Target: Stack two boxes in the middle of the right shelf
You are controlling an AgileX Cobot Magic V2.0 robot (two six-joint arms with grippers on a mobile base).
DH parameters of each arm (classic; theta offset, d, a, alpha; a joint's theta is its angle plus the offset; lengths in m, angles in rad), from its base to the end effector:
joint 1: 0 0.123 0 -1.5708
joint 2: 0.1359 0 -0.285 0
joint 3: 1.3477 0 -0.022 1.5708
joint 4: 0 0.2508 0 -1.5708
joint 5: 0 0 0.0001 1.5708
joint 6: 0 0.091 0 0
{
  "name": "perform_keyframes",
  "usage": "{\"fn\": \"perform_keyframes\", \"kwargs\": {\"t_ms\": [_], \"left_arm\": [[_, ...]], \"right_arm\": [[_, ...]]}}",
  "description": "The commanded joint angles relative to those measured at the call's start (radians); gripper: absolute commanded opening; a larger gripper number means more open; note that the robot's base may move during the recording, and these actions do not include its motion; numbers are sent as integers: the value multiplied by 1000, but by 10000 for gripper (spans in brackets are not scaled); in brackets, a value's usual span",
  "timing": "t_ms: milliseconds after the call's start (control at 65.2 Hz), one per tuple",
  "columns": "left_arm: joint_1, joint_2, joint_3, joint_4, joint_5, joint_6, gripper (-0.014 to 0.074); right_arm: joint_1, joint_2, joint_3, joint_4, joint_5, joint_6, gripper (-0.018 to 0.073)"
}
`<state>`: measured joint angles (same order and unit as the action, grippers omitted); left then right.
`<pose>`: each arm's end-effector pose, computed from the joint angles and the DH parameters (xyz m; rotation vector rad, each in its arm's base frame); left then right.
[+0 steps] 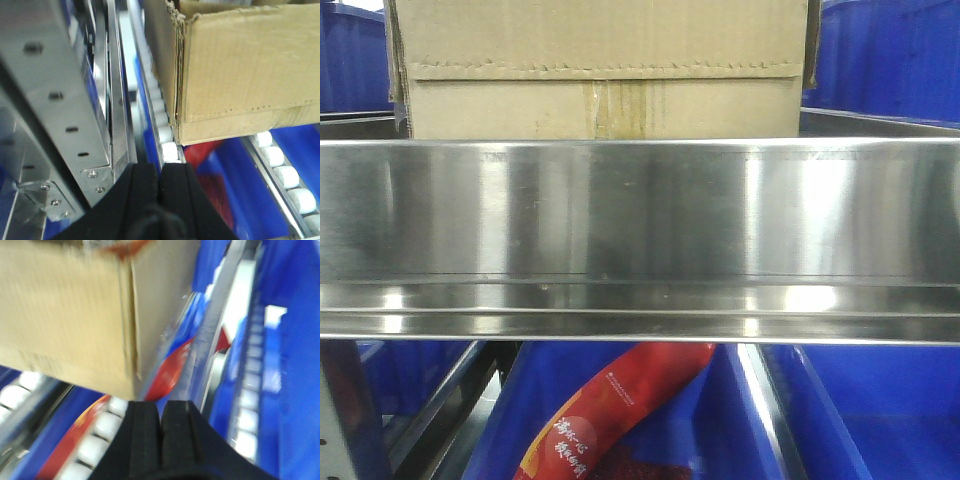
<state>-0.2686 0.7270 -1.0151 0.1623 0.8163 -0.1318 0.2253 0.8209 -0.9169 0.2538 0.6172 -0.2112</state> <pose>0.1204 -0.0220 0.4138 0.1731 1.9951 -0.0668 0.1536 0.0488 0.3866 -0.3209 1.9703 0.2886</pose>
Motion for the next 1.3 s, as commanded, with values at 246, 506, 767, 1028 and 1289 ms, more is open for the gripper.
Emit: {"fn": "perform_keyframes", "kwargs": {"t_ms": [246,506,767,1028,1289], "left_arm": [[6,-394,374,8,-292,-3,-111],[6,-494,426,8,-294,-3,-111],[6,-497,426,8,-292,-3,-111],[6,-497,426,8,-292,-3,-111],[47,-517,455,-35,-311,-3,-111]], "right_arm": [[-2,-304,357,-8,-319,-60,-162],[-2,-410,436,-8,-397,-60,-162],[-2,-410,436,-8,-402,-60,-162],[-2,-410,436,-8,-402,-60,-162],[-2,-410,436,-8,-402,-60,-162]]}}
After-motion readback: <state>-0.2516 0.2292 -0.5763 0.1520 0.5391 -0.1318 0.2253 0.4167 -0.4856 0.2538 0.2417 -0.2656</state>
